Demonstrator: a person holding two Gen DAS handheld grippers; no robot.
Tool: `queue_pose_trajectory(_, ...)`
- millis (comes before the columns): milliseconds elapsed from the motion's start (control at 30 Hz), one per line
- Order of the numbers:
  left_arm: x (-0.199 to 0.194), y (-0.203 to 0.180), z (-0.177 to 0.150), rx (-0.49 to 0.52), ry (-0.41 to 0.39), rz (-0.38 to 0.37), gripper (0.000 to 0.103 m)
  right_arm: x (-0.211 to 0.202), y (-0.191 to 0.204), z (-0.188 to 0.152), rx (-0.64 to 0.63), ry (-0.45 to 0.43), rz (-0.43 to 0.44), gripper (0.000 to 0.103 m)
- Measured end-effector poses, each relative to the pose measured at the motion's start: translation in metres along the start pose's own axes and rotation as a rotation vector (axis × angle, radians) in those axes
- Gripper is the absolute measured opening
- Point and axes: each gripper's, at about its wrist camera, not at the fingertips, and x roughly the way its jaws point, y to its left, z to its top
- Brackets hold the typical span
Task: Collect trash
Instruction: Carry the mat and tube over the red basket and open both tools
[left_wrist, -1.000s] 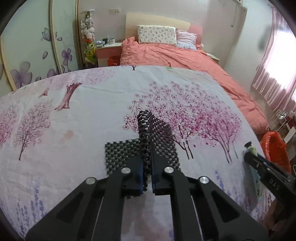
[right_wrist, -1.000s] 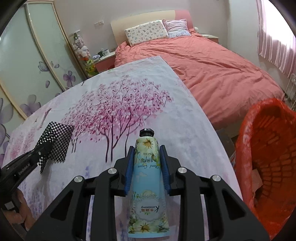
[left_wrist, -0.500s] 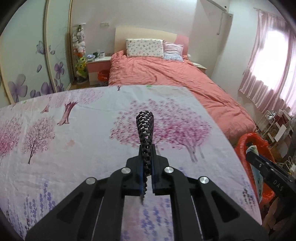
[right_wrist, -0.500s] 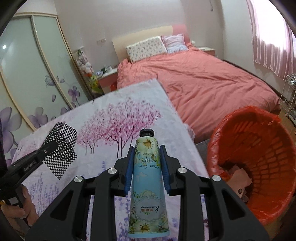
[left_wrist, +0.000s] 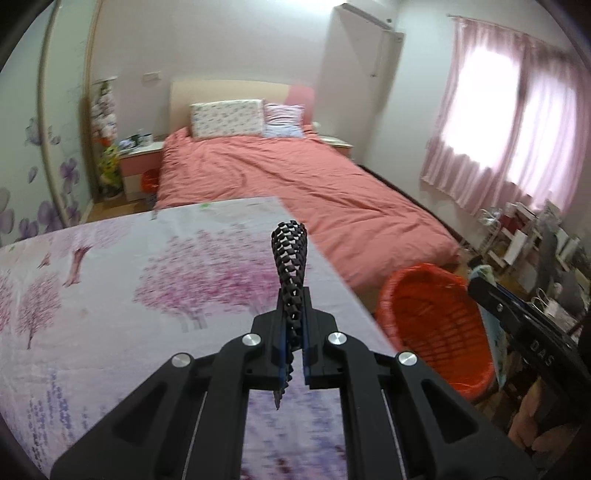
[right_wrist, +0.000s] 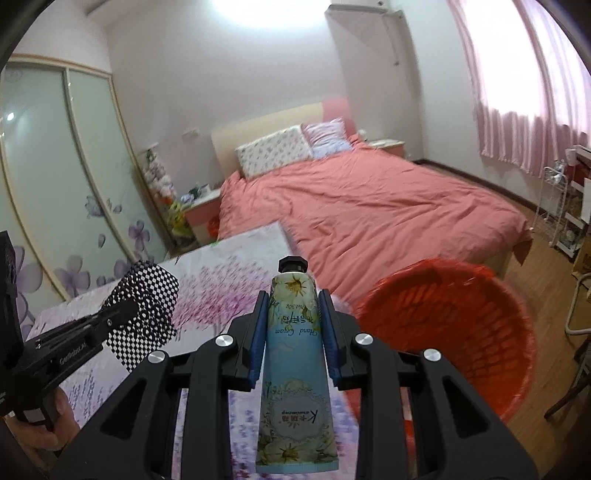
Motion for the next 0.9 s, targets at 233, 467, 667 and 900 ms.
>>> queue_pose_trajectory(233,0.010,-0.059,0.002,0.045,0.008,-0.120,0.007,-0.010,-0.047,0.007,0.070,-0.058,-0.065,0.028)
queue_pose_trajectory(467,0.036,-0.122,-0.007,0.098,0.043,-0.228,0.007,-0.005,-0.089,0.008,0.156,-0.070,-0.093,0.028)
queue_pose_trajectory(667,0.070,-0.158,-0.017,0.132,0.093,-0.264,0.008,0.007,-0.119,0.008,0.222,-0.063,-0.092,0.028)
queue_pose_trajectory(900,0.108,-0.165,-0.030,0.145,0.153,-0.196,0.038,0.025,-0.142,0.000,0.267,-0.004,-0.095,0.040)
